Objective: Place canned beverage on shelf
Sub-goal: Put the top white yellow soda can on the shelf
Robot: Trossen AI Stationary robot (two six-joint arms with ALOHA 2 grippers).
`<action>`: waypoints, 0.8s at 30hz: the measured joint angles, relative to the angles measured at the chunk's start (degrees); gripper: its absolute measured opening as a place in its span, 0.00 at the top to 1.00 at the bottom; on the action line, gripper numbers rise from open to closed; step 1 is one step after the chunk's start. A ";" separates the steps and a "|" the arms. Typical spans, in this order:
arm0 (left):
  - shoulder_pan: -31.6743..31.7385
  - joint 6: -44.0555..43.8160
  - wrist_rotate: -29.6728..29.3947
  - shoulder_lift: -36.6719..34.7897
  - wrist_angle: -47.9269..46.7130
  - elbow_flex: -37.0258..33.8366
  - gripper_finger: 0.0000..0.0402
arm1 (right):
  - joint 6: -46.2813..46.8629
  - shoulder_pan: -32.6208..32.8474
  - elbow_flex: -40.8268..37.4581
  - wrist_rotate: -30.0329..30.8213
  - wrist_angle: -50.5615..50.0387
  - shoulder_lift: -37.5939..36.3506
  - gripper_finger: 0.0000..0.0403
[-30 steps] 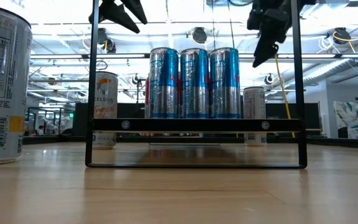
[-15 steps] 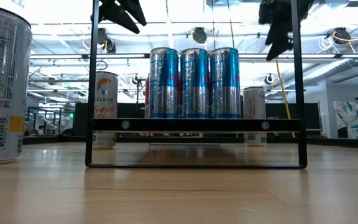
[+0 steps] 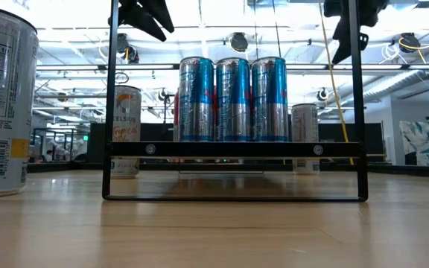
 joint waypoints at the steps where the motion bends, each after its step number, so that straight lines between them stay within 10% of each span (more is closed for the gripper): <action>1: 0.00 0.03 -0.08 0.00 0.00 0.00 0.59 | -1.23 -0.02 0.00 0.10 0.13 0.25 0.06; 24: -0.07 -4.58 -3.69 1.27 0.28 -0.09 0.59 | -19.38 -6.90 -0.02 -4.42 11.95 20.72 0.05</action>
